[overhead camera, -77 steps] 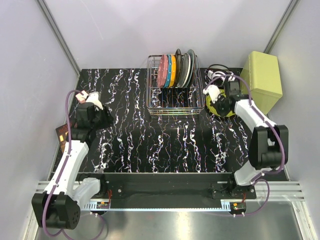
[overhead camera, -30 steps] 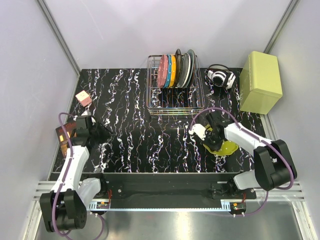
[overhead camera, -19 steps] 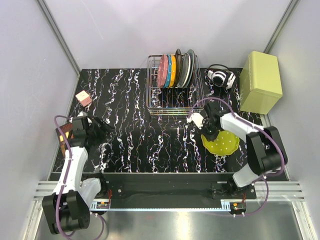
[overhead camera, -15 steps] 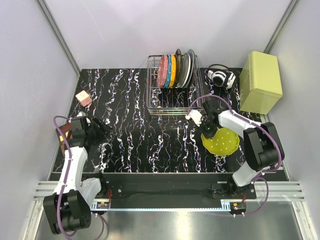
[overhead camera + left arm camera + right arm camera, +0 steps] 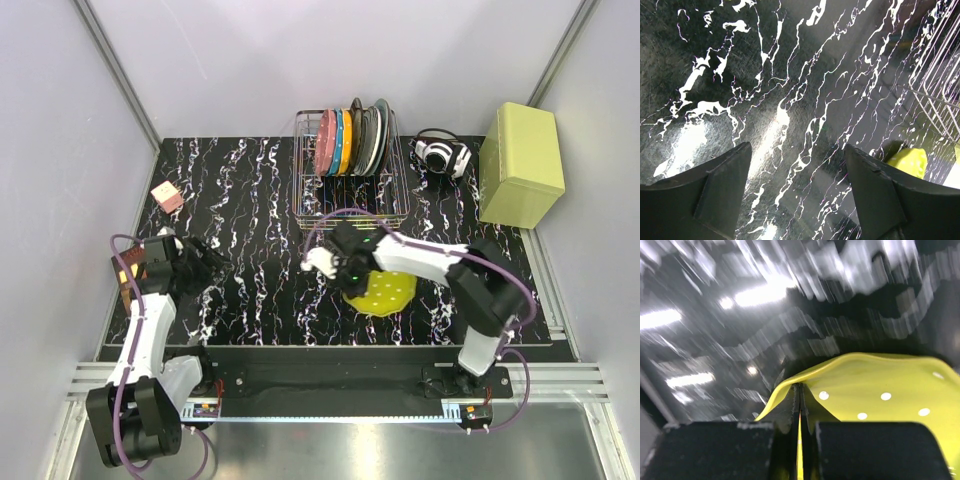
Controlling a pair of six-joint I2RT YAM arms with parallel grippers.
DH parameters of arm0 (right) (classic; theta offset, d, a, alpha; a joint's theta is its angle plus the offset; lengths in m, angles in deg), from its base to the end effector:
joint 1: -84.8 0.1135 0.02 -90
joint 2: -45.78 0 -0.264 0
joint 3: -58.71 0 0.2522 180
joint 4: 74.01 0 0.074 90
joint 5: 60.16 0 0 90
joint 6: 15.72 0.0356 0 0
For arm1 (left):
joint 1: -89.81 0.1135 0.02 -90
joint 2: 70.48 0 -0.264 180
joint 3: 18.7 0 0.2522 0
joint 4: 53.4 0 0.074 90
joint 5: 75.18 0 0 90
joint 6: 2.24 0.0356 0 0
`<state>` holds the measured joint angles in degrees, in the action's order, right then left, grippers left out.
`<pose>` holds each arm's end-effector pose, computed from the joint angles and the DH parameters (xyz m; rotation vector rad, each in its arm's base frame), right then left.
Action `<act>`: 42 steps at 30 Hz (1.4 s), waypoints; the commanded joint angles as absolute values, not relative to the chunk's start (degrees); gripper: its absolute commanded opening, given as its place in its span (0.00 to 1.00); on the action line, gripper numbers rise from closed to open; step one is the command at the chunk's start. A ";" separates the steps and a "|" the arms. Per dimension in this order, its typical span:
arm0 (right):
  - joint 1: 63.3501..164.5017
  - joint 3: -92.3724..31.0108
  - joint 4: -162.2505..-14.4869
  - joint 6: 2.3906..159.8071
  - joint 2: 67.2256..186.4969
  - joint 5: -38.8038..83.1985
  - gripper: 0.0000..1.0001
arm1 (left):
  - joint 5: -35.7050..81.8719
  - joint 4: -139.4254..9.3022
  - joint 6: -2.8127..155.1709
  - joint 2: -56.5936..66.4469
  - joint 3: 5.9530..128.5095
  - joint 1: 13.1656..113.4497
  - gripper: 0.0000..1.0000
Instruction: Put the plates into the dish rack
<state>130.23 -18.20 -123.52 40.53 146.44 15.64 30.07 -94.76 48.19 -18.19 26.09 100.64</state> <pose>0.2260 0.2419 0.1675 -1.8568 2.1634 0.3959 0.1784 0.0246 0.2078 -0.9338 2.2741 -0.5471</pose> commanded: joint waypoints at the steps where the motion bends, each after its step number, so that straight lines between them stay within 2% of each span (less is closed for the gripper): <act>1: 134.45 -31.01 -121.08 49.56 155.01 8.84 0.01 | 32.13 -93.44 47.42 -17.48 26.00 100.88 0.81; 7: 138.76 -48.71 -121.87 51.69 163.81 11.46 0.01 | 32.75 -93.36 47.33 -14.68 27.05 100.18 0.81; 9: 138.68 -49.18 -121.35 55.45 161.20 16.02 0.02 | 32.93 -93.36 47.24 -13.79 27.58 99.74 0.81; 11: 136.58 -46.20 -119.95 60.46 156.99 20.34 0.09 | 33.19 -92.83 47.24 -12.83 28.11 97.99 0.81; 12: 134.65 -44.45 -120.03 66.75 151.48 20.52 0.16 | 33.19 -92.48 47.50 -12.48 28.20 96.85 0.81; 13: 131.15 -40.95 -120.38 69.77 148.55 20.52 0.39 | 33.02 -91.17 47.50 -12.04 27.76 93.97 0.81; 14: 129.03 -39.09 -122.03 71.98 146.00 19.65 0.48 | 33.28 -89.94 47.59 -11.77 27.41 92.20 0.81; 15: 127.35 -37.68 -123.53 73.91 141.71 18.25 0.48 | 33.89 -88.28 48.55 -11.42 26.97 88.53 0.82; 16: 123.60 -34.10 -124.24 76.63 139.67 14.76 0.59 | 34.07 -85.13 48.99 -10.46 26.44 86.57 0.84; 17: 121.56 -32.06 -124.68 78.83 135.91 13.50 0.91 | 33.90 -83.79 49.26 -9.75 26.35 84.82 0.84; 18: 119.54 -28.73 -124.86 84.25 134.48 12.53 0.99 | 33.81 -82.65 49.18 -8.79 26.18 82.01 0.84; 21: 111.10 -23.20 -125.57 90.95 132.62 2.35 1.00 | 35.47 -75.10 47.51 -2.39 26.17 78.13 0.82; 22: 109.51 -21.16 -122.96 92.46 131.92 -1.41 1.00 | 35.74 -73.77 47.24 -0.97 26.35 77.51 0.77; 25: 103.97 -12.98 -117.24 97.74 129.72 -4.59 0.95 | 35.39 -69.90 46.19 3.95 27.58 75.13 0.72; 26: 102.05 -11.31 -116.26 98.27 129.54 -5.40 0.93 | 35.56 -69.11 46.01 5.18 27.93 74.61 0.74; 30: 99.39 -3.23 -112.48 100.39 129.45 -9.53 0.89 | 35.92 -63.93 47.94 11.94 30.56 70.14 0.77; 37: 98.95 4.96 -97.82 105.22 131.82 -11.29 0.88 | 37.94 -61.63 46.45 17.93 32.33 65.29 0.69; 42: 98.95 3.21 -92.62 106.62 142.27 -15.15 0.87 | 40.22 -62.94 44.87 21.01 31.98 64.15 0.49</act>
